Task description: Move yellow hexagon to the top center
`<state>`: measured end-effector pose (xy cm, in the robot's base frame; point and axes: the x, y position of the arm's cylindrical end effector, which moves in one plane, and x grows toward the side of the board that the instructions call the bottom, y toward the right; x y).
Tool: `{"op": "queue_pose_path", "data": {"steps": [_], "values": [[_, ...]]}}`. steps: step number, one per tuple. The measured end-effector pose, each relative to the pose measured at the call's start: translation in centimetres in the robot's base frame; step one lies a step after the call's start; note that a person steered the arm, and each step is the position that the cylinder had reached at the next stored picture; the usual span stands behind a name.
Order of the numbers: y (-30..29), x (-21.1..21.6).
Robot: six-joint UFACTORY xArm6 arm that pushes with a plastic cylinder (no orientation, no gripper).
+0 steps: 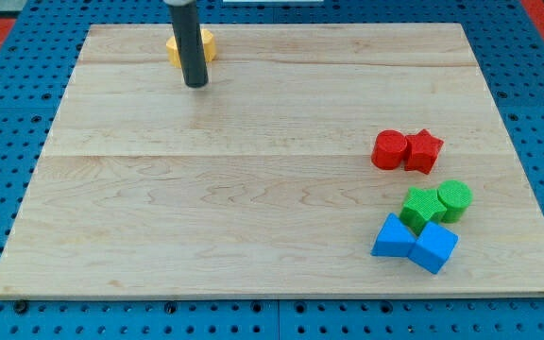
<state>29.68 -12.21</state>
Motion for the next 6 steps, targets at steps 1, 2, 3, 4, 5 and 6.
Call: {"op": "queue_pose_path", "data": {"steps": [1, 2, 3, 4, 5, 6], "values": [[-7.7, -2.0], [-7.2, -6.9], [-0.4, -7.3], [3.9, -6.0], [5.9, -5.3], [10.6, 0.1]]}}
